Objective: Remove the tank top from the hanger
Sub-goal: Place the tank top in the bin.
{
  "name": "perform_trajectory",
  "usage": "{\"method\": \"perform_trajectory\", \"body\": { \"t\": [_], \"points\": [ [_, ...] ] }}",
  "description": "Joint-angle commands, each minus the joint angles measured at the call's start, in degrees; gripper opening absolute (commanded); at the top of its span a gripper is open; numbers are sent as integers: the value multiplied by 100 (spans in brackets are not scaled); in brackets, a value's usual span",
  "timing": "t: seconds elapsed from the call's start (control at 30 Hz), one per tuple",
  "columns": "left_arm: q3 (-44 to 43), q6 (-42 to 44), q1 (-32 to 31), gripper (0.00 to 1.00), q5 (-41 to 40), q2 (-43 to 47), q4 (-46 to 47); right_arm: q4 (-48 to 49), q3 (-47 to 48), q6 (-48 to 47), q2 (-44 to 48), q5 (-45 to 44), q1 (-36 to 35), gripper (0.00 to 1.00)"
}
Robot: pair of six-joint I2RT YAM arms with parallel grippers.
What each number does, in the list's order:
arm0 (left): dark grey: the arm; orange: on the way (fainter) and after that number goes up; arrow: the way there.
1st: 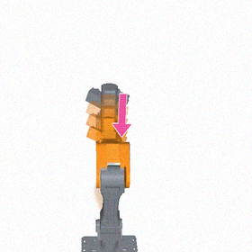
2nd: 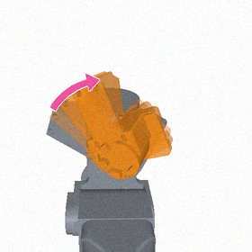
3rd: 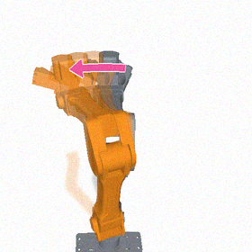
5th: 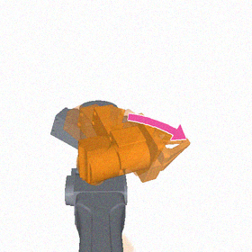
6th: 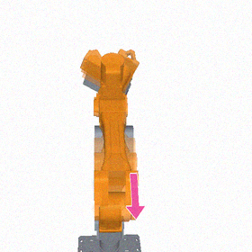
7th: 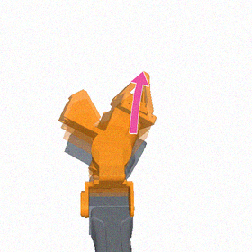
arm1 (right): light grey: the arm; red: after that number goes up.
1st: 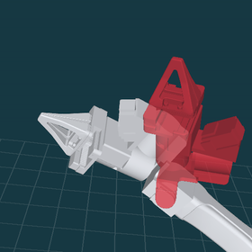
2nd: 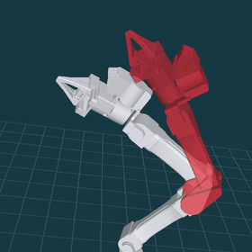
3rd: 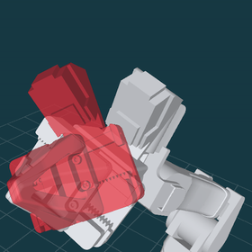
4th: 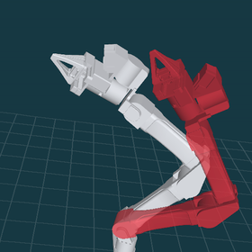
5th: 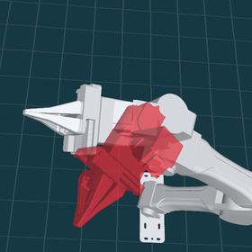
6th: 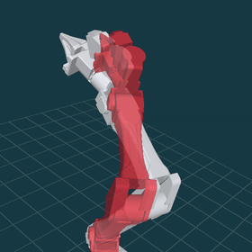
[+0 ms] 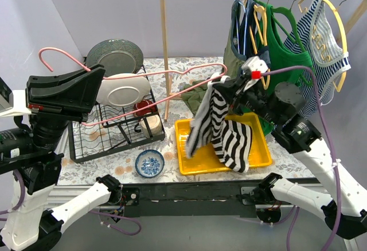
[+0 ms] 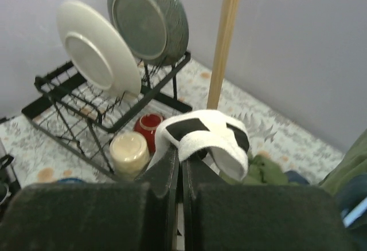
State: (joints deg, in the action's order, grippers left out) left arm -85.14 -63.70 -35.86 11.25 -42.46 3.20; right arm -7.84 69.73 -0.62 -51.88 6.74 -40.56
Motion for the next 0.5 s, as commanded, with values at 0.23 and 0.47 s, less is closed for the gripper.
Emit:
{"method": "perform_trajectory", "body": {
  "t": [0.23,0.47],
  "points": [
    [-230,341,8,0,-254,-43,-171,-103,-1312,677,810,433,4,1],
    [-240,420,8,0,-342,-61,-206,-1202,-2138,1491,1424,170,4,1]
  ]
}}
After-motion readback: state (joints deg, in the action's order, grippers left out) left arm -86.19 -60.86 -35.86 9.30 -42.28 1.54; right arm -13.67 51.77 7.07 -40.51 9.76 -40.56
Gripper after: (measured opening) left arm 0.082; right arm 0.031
